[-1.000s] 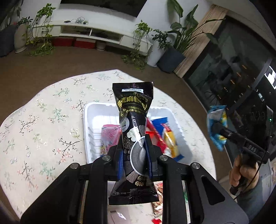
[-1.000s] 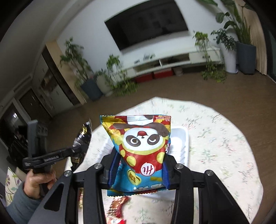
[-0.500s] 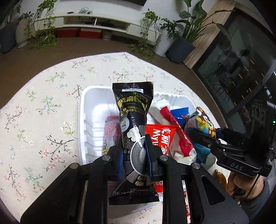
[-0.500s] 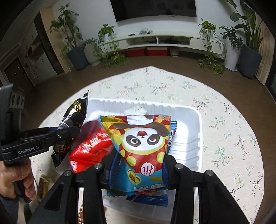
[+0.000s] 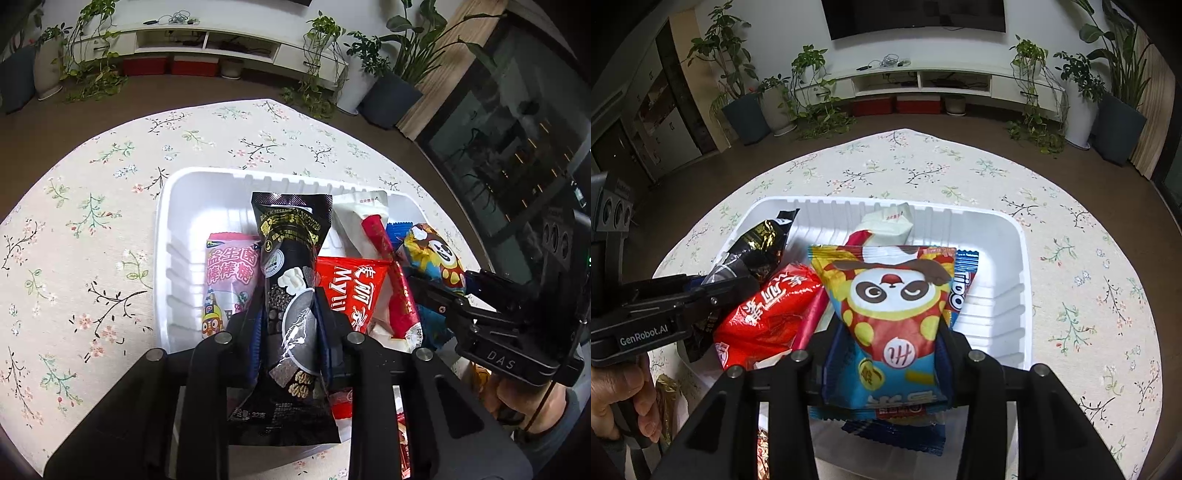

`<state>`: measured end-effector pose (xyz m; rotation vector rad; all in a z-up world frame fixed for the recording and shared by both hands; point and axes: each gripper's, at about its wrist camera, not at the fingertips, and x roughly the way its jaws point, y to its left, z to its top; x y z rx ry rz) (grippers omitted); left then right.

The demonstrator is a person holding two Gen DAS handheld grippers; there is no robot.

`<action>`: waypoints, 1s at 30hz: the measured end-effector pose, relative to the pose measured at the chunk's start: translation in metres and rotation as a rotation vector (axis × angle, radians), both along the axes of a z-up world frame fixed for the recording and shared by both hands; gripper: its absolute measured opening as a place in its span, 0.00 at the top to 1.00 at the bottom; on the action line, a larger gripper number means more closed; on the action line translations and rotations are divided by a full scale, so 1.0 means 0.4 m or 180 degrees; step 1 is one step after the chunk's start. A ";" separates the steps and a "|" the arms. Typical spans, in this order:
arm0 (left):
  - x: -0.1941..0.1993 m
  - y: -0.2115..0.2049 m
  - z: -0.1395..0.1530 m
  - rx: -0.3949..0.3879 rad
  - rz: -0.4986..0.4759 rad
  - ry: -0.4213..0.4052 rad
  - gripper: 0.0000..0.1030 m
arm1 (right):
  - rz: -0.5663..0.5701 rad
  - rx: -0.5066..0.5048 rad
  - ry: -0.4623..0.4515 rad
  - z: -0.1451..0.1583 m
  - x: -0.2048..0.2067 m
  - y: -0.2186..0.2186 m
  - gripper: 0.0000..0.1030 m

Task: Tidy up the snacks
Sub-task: 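Open both tools and withdraw them from the tray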

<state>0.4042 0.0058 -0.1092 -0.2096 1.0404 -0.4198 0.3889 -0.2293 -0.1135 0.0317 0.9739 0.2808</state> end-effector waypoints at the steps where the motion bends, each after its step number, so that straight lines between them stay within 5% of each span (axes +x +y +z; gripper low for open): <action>1: -0.001 0.001 0.000 0.0007 0.0008 0.0006 0.76 | -0.0007 0.0003 -0.0002 -0.001 -0.005 0.002 0.55; 10: -0.037 0.006 0.041 -0.0012 0.0011 -0.0092 0.41 | -0.0016 -0.0020 -0.0065 0.014 -0.026 -0.006 0.48; 18: -0.109 0.026 0.132 -0.0148 -0.0014 -0.0297 0.27 | -0.0092 0.0053 -0.0222 0.088 -0.081 -0.040 0.31; 22: -0.193 0.059 0.189 -0.0223 -0.0047 -0.0432 0.00 | -0.0163 0.0405 -0.0304 0.141 -0.152 -0.084 0.12; 26: -0.304 0.112 0.234 -0.0281 -0.0050 -0.0634 0.00 | -0.0227 0.1055 -0.0372 0.171 -0.258 -0.141 0.01; 30: -0.443 0.163 0.236 -0.0136 0.0037 -0.0800 0.00 | -0.0392 0.1722 -0.0296 0.156 -0.385 -0.201 0.00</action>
